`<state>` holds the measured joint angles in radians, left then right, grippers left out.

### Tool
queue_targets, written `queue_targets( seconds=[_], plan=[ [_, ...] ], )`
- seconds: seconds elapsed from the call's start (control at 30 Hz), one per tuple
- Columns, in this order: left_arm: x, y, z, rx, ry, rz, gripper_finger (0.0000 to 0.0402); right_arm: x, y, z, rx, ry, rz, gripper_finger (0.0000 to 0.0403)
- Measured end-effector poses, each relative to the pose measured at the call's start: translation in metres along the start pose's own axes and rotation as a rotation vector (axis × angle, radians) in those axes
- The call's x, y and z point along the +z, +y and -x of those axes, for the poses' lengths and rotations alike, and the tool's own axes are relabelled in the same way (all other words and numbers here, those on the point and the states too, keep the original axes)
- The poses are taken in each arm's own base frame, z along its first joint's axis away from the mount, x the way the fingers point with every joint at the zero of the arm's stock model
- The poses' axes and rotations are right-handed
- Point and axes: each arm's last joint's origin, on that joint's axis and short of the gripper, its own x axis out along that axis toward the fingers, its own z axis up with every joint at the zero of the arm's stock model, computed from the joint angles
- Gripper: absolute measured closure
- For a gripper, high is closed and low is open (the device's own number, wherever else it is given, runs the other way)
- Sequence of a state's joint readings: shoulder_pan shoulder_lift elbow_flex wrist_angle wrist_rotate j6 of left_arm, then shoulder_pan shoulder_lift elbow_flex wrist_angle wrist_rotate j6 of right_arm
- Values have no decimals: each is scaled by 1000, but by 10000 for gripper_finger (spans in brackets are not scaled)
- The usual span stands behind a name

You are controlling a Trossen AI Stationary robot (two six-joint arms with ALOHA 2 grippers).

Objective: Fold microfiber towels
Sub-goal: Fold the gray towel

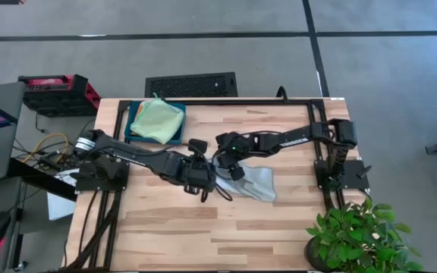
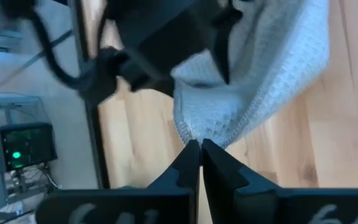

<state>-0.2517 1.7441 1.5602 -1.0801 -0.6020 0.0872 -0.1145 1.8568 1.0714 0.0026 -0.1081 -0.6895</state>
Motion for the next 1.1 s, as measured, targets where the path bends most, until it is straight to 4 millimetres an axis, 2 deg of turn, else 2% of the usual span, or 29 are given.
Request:
queue_targets(
  seconds=[0.37, 0.53, 0.83, 1.1],
  plan=[
    [-21, 16, 26, 71, 54, -63, 401, 7, 7, 2, 19, -9, 22, 159],
    [-20, 29, 41, 130, 63, -89, 401, 11, 4, 3, 9, -22, 25, 159],
    [-16, 48, 68, 167, 27, -110, 401, 33, -14, 10, -42, -77, -65, 159],
    [-17, 61, 85, 209, 29, -143, 401, 37, -17, 11, -59, -102, -138, 159]
  ],
)
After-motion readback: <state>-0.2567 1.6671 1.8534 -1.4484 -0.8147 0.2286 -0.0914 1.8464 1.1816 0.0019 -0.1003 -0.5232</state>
